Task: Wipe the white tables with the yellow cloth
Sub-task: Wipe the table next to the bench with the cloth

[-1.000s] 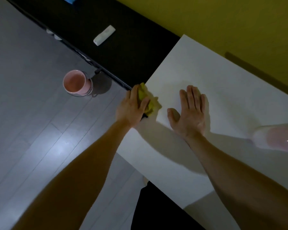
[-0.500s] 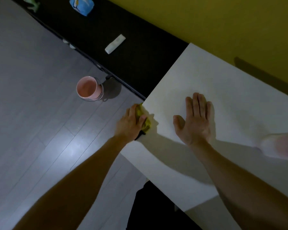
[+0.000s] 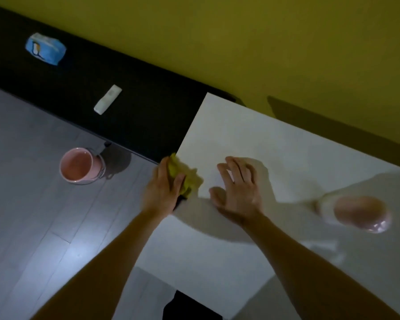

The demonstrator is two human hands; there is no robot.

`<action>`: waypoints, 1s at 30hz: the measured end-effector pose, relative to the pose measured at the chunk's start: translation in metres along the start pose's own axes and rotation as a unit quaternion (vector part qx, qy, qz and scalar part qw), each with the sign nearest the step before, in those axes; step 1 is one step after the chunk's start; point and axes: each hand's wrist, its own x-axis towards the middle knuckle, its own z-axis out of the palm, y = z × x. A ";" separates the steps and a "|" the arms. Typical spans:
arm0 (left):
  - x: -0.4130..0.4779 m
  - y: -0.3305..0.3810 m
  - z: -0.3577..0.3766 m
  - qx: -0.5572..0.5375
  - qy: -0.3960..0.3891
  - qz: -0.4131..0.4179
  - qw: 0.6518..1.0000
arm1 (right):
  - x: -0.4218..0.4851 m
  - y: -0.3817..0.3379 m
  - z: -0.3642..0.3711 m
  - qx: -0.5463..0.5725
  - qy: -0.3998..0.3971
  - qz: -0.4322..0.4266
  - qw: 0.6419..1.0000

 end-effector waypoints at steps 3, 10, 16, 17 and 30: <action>-0.028 -0.021 -0.006 0.020 -0.006 0.012 1.000 | 0.021 0.024 -0.010 -0.031 0.035 0.020 0.999; 0.080 0.057 -0.004 0.010 0.026 0.028 0.999 | 0.017 0.034 0.003 0.036 0.060 0.049 0.996; 0.229 0.166 -0.008 0.067 0.015 0.093 0.993 | 0.017 0.036 0.007 0.033 0.079 0.060 0.994; 0.236 0.174 -0.015 0.099 0.022 0.135 0.986 | 0.017 0.036 0.006 0.032 0.081 0.058 0.995; 0.153 0.154 -0.021 0.109 -0.017 0.293 0.950 | 0.014 0.042 0.009 0.176 0.190 0.164 0.952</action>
